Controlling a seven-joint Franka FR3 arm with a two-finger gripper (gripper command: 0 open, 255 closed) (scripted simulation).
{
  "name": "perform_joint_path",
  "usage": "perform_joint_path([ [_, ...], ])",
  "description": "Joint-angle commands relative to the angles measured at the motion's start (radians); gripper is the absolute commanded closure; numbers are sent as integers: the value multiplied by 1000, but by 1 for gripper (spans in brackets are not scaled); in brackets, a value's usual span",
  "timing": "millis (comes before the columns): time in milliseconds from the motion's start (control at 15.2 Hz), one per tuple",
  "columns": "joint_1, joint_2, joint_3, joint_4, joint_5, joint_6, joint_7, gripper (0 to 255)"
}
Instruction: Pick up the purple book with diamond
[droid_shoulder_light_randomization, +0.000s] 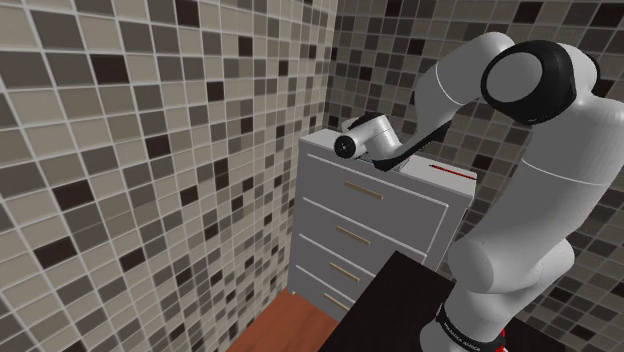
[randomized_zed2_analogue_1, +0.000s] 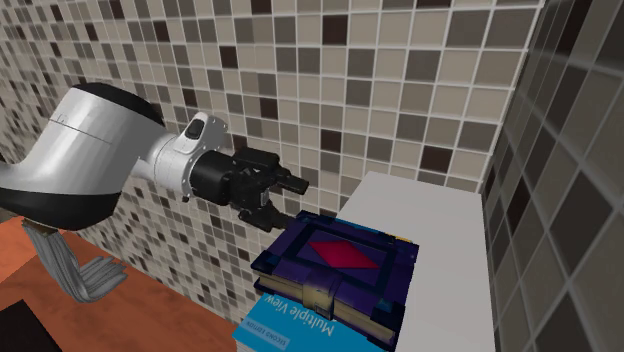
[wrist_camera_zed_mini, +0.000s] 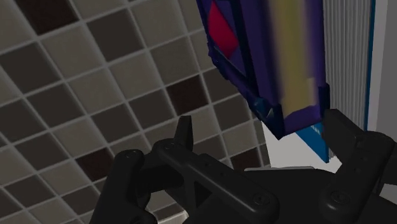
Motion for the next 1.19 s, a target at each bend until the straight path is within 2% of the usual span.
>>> perform_joint_path([
  [0,1,18,1,-3,-16,-11,23,0],
  [264,4,43,2,-6,-35,-26,53,0],
  [330,3,41,1,-7,-35,-24,52,255],
  [924,3,43,2,-6,-35,-26,53,255],
  [1122,1,14,1,-2,-13,-9,18,255],
])
